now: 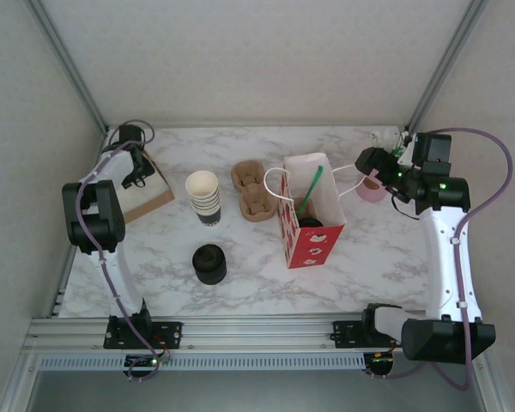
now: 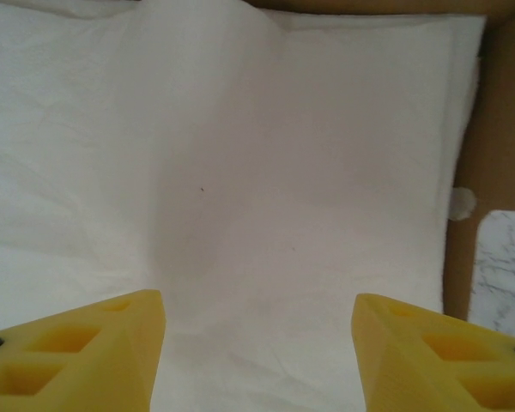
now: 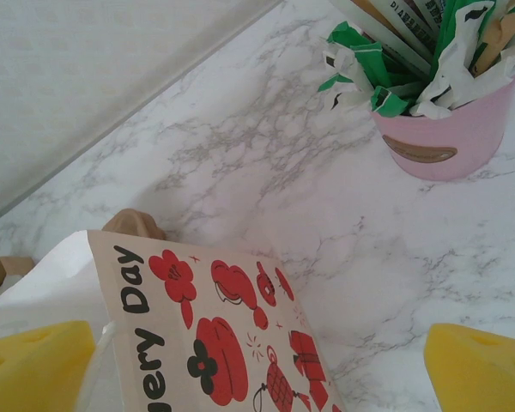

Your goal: Pack the takeout coffee

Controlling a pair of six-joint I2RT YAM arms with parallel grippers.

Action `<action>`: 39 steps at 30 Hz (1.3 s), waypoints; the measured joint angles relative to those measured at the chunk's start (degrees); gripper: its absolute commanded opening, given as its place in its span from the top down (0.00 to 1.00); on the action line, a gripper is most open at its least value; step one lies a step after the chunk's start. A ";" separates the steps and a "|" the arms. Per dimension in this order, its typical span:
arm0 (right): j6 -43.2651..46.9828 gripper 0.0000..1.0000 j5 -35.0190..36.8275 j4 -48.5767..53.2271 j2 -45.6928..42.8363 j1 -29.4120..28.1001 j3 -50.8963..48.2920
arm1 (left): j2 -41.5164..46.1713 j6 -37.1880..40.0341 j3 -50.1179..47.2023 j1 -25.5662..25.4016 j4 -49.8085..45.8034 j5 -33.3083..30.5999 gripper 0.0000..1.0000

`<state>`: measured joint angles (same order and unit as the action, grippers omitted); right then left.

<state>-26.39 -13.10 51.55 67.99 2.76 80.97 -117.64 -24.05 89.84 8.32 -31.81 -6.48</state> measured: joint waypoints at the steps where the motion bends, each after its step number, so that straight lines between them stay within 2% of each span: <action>1: 0.00 0.01 0.00 0.00 0.11 0.00 0.00 | -0.37 0.11 0.11 0.04 -0.15 0.00 0.43; 6: 0.00 0.01 0.02 0.00 0.37 0.00 0.00 | -1.86 0.33 0.57 0.04 -0.44 0.00 0.51; 17: 0.00 0.01 0.02 0.00 0.35 0.00 -0.04 | -2.69 1.07 0.59 0.04 -0.44 -0.02 0.90; 23: 0.00 0.01 0.02 0.02 0.35 0.00 -0.11 | -2.03 1.51 0.35 0.09 -0.44 -0.26 1.00; 30: 0.00 0.01 0.02 0.02 -0.13 0.00 -0.11 | 1.42 1.60 -0.52 0.59 -0.94 -0.72 1.00; 31: 0.00 0.01 0.02 0.04 -0.26 0.00 -0.11 | 2.12 1.60 -0.72 0.72 -1.03 -0.83 0.95; 32: 0.00 0.01 0.02 0.04 -0.31 0.00 -0.11 | 2.82 1.60 -0.83 0.81 -1.09 -0.85 0.85; 34: 0.00 0.01 0.00 0.04 -0.42 0.00 -0.15 | 3.76 1.75 -0.85 1.07 -1.11 -0.87 0.74; 39: 0.00 0.01 0.00 0.02 -0.57 0.00 -0.74 | 3.98 2.19 -1.46 1.38 -1.29 -0.42 0.57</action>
<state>-26.39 -13.10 51.57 67.42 2.76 80.23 -113.67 -21.87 88.38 9.69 -33.10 -6.90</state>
